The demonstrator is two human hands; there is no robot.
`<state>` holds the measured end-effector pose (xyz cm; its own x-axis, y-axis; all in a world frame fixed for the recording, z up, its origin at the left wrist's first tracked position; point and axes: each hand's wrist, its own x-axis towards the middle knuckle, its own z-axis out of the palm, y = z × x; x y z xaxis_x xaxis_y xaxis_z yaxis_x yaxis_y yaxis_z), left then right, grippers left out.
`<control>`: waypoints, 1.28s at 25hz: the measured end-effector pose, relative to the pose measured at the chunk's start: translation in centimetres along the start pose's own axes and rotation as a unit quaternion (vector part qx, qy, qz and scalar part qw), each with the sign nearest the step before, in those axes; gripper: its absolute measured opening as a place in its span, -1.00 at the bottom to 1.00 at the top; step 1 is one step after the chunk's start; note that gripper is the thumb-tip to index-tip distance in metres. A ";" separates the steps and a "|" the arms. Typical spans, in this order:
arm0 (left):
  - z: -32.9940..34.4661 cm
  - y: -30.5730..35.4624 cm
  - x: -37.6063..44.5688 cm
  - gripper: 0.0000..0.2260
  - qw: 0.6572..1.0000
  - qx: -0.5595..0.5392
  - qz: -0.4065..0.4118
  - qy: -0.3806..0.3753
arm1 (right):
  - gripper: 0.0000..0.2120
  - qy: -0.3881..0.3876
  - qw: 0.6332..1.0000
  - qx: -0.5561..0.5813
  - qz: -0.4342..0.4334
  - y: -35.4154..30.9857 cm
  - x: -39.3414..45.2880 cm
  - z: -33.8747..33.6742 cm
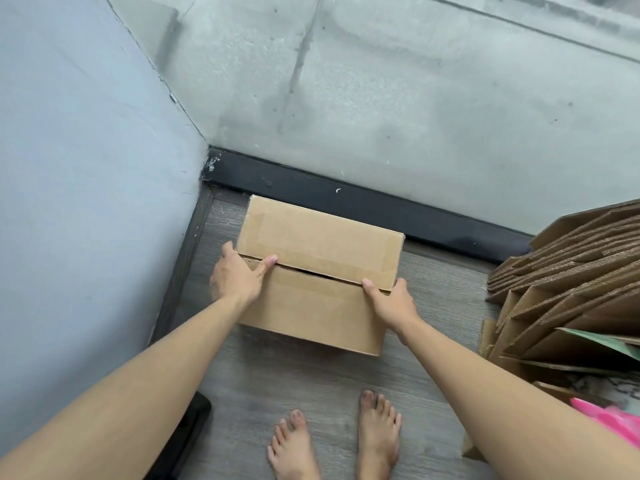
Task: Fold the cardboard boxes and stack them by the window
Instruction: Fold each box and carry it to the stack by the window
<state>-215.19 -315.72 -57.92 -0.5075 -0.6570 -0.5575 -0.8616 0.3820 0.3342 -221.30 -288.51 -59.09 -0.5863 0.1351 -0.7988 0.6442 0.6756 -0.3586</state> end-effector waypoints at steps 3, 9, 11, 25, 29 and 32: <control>0.0 0.6 -2.1 -0.12 0.952 0.208 0.207 0.088 | -0.24 0.006 1.000 0.010 0.002 -0.1 -0.6 -0.2; 4.0 0.1 -5.0 -0.05 0.884 0.379 0.264 -0.066 | -0.31 0.014 1.000 0.013 -0.012 0.3 -1.5 0.8; 3.7 -0.6 -4.0 -0.02 0.887 0.379 0.255 -0.065 | -0.33 0.005 1.000 -0.002 -0.030 -0.2 -1.5 1.5; -3.0 -3.0 1.3 -0.07 0.903 0.374 0.212 -0.017 | -0.15 -0.055 0.970 -0.190 -0.145 -7.7 -4.2 4.4; -6.8 0.4 -3.4 -0.20 0.882 0.382 0.276 0.005 | -0.18 -0.014 0.915 -0.328 -0.236 -8.7 -9.8 -0.7; -12.4 4.2 -8.2 -0.27 0.877 0.372 0.304 0.008 | -0.22 0.018 0.881 -0.383 -0.278 -10.3 -15.7 -6.5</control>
<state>-214.56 -316.77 -42.54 -0.8795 -0.1920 -0.4355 -0.2007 0.9793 -0.0263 -221.89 -292.90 -39.70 -0.7309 -0.3577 -0.5813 -0.2594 0.9333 -0.2482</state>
